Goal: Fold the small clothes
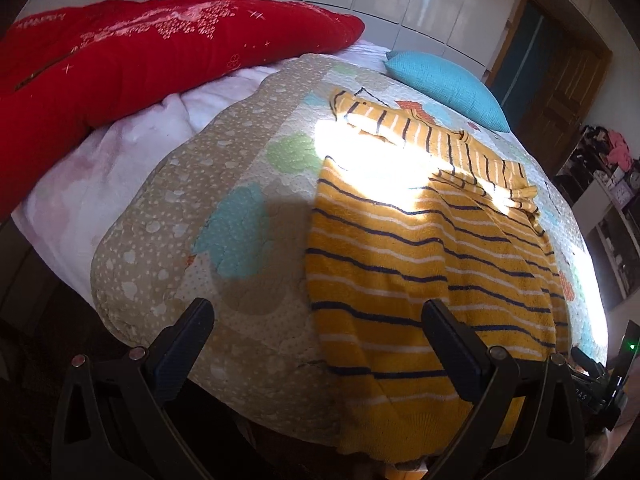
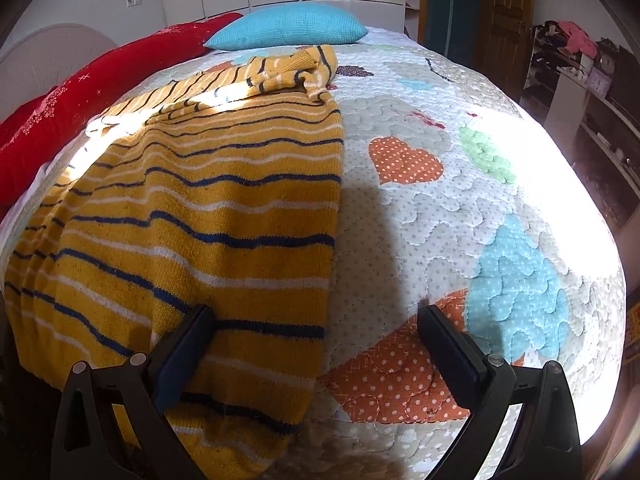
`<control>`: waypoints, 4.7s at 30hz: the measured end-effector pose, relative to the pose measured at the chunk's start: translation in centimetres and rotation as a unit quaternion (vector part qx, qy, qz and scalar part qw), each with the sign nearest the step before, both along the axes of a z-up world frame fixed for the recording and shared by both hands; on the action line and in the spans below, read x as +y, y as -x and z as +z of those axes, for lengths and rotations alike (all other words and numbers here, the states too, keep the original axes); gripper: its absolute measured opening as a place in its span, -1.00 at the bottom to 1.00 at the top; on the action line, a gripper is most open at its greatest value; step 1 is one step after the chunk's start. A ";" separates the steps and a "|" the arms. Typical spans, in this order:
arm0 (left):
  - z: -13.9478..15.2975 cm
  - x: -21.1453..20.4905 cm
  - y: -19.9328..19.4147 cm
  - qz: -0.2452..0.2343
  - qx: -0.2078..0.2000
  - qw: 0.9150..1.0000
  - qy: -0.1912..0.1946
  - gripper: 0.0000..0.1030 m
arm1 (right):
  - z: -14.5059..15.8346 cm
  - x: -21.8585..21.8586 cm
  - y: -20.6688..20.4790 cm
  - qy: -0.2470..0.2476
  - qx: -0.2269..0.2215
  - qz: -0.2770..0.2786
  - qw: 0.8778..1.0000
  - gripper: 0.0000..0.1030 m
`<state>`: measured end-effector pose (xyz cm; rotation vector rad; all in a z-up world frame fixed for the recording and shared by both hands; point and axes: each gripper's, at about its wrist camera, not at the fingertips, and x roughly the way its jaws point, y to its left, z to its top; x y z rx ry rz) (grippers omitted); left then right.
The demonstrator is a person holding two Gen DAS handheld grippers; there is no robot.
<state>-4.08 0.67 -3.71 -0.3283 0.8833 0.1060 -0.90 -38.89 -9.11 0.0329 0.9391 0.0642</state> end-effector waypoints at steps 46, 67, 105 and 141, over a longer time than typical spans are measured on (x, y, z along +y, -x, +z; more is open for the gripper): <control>5.5 -2.0 -29.8 -0.047 -0.019 0.999 0.016 -0.80 | 11.7 4.0 -25.4 -0.129 -0.036 0.083 0.987 -0.80; 2.2 -6.3 -30.2 -0.183 -0.033 0.981 -0.055 0.38 | 7.4 8.6 -27.5 -0.050 -0.054 0.129 0.989 -0.10; 0.9 0.0 -15.6 -0.046 -0.036 0.989 -0.135 0.61 | 8.0 -4.0 -19.7 -0.063 -0.068 -0.026 0.995 0.38; -5.9 -3.1 -12.9 0.001 -0.024 0.977 -0.211 0.96 | 0.5 -3.8 -14.1 -0.079 -0.053 -0.075 0.993 0.57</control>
